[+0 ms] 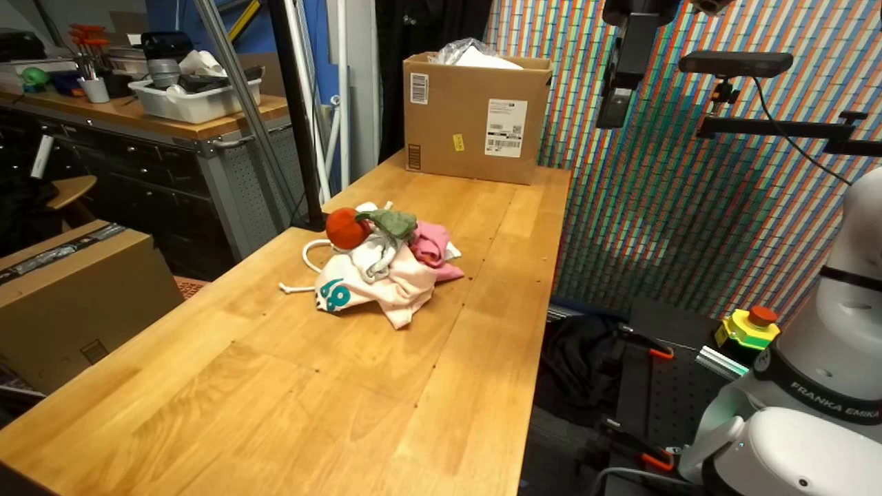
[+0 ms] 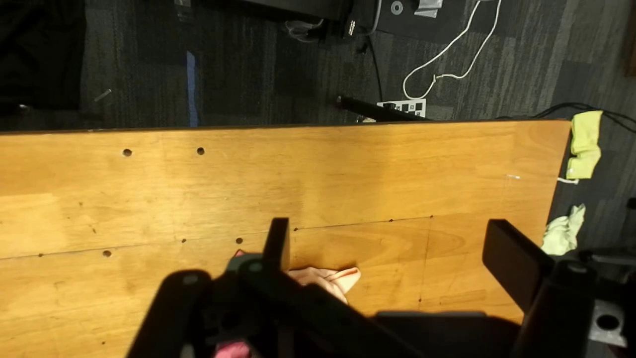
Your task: Put the clothes, plush toy and rope separately on the table
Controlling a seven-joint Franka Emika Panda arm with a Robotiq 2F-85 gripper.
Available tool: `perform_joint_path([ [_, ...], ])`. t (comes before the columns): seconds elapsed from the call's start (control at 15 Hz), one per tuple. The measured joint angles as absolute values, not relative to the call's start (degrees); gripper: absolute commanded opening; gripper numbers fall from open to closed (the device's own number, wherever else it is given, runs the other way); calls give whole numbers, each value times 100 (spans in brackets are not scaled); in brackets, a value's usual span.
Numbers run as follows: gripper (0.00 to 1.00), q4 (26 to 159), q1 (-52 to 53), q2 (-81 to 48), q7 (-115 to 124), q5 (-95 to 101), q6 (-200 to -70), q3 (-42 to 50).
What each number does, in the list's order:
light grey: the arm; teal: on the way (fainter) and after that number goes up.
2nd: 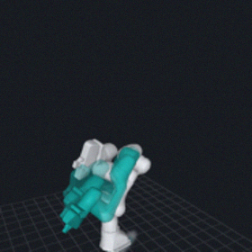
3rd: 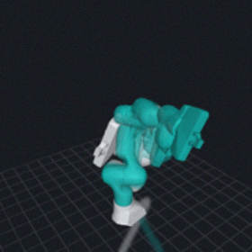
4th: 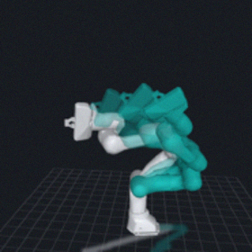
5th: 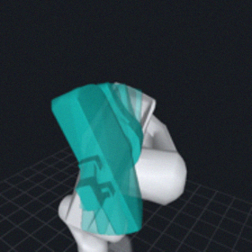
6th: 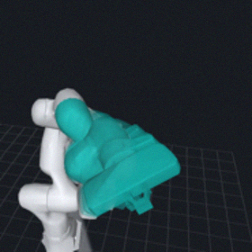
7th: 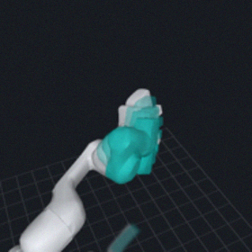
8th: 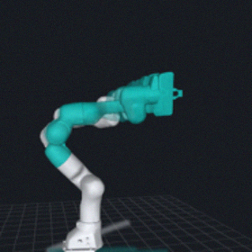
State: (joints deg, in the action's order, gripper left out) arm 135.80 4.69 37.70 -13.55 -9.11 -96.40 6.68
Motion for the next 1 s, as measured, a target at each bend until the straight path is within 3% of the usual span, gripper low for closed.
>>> perform_joint_path([
  [1.0, 100, 10697, 524, 589, -2165, -640, -10583, 135],
])
